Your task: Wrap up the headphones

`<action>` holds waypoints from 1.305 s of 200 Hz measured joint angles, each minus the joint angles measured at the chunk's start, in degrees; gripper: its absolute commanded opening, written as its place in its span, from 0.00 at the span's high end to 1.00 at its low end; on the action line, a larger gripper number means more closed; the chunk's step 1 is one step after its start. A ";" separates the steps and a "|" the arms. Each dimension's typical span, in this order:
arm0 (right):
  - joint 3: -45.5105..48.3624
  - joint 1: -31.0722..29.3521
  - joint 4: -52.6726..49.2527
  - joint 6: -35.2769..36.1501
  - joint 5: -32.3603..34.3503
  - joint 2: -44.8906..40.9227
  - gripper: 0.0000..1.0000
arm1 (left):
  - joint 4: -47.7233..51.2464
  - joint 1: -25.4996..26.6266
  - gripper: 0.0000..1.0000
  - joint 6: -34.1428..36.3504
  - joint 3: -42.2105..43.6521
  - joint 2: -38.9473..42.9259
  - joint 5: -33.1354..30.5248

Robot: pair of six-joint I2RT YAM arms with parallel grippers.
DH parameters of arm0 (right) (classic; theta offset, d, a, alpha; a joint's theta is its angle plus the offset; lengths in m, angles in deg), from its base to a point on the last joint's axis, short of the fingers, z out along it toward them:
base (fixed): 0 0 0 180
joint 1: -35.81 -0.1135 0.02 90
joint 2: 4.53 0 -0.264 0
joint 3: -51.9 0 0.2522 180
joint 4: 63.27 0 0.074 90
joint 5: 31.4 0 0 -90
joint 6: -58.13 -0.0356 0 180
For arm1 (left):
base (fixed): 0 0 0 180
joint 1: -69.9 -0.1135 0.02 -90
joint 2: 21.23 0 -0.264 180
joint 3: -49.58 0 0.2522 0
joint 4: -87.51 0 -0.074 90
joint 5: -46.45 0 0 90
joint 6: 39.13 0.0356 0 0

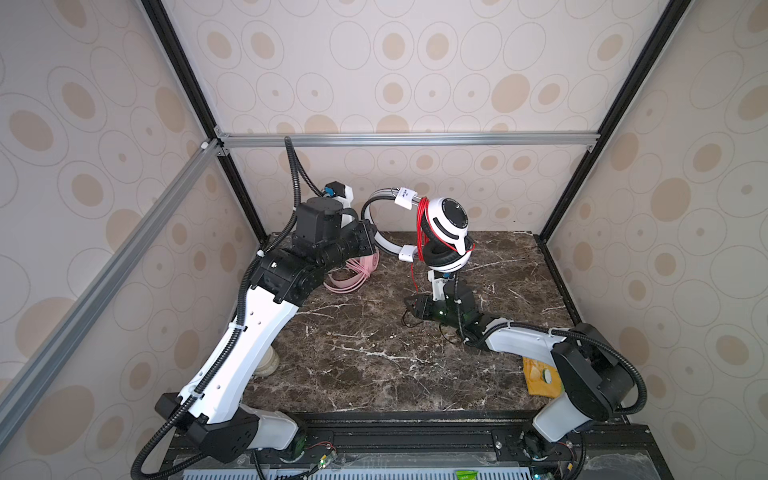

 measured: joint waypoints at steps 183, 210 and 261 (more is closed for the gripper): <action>5.05 -3.32 5.16 -4.83 3.32 0.09 0.84 | -0.02 0.00 1.00 0.00 0.07 0.02 -0.02; 6.27 -3.37 5.53 -4.85 3.50 -0.81 0.89 | 0.00 0.00 1.00 0.00 0.20 0.02 -0.70; 5.22 -4.87 -4.13 -1.46 1.44 -4.79 0.90 | 0.55 -2.34 1.00 -0.42 -1.03 -0.63 -5.01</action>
